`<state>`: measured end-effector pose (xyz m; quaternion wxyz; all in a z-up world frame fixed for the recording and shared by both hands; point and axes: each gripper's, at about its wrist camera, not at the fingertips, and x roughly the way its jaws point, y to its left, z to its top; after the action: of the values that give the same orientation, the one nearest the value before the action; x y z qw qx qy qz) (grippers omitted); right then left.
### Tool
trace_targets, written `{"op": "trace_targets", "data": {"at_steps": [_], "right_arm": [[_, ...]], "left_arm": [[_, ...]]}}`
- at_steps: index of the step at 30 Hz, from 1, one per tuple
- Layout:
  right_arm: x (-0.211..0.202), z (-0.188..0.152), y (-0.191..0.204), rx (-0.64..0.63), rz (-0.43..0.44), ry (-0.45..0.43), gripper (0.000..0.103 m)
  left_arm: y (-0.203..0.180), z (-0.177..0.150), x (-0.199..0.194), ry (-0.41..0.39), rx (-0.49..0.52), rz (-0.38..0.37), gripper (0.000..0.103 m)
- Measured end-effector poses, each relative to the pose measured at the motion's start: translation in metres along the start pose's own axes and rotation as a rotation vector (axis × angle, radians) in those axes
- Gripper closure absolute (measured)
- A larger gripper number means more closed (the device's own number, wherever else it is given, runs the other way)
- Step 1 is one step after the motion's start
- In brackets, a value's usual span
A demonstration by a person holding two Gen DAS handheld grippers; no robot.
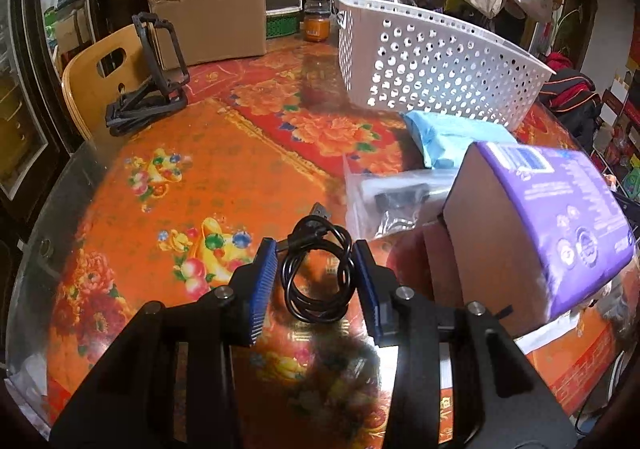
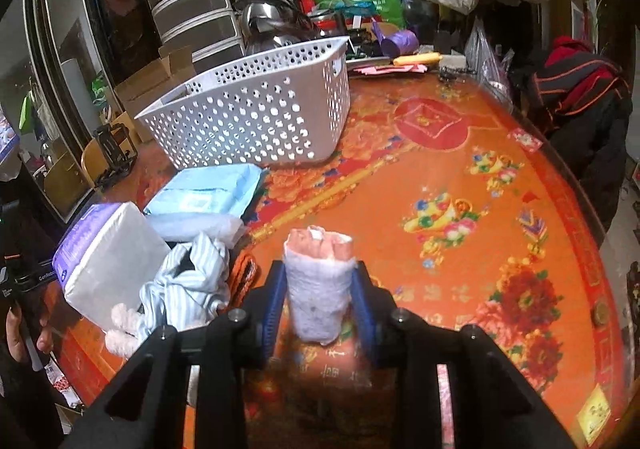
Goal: Organize soft objects
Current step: 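Carry the towel and cable into the white basket with both tools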
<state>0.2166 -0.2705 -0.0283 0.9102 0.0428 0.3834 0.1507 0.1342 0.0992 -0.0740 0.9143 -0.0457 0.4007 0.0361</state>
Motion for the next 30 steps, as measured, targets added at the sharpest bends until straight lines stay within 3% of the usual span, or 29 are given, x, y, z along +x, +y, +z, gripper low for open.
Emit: {"op": "trace_targets", "data": {"at_steps": [8, 13, 19, 22, 30], "right_arm": [[-0.019, 0.023, 0.011, -0.057, -0.012, -0.066, 0.072], [-0.037, 0.065, 0.022, -0.122, -0.026, -0.133, 0.072], [-0.039, 0.135, 0.035, -0.149, 0.007, -0.193, 0.072], [-0.024, 0.169, 0.046, -0.189, -0.029, -0.194, 0.072], [0.042, 0.232, 0.061, -0.226, -0.092, -0.099, 0.072]], "left_arm": [[0.000, 0.018, -0.017, -0.052, 0.003, 0.007, 0.067], [-0.004, 0.051, -0.037, -0.116, 0.021, 0.022, 0.067], [-0.016, 0.118, -0.059, -0.192, 0.036, 0.008, 0.067], [-0.029, 0.159, -0.067, -0.217, 0.042, -0.014, 0.067], [-0.073, 0.256, -0.045, -0.190, 0.057, -0.043, 0.067]]}}
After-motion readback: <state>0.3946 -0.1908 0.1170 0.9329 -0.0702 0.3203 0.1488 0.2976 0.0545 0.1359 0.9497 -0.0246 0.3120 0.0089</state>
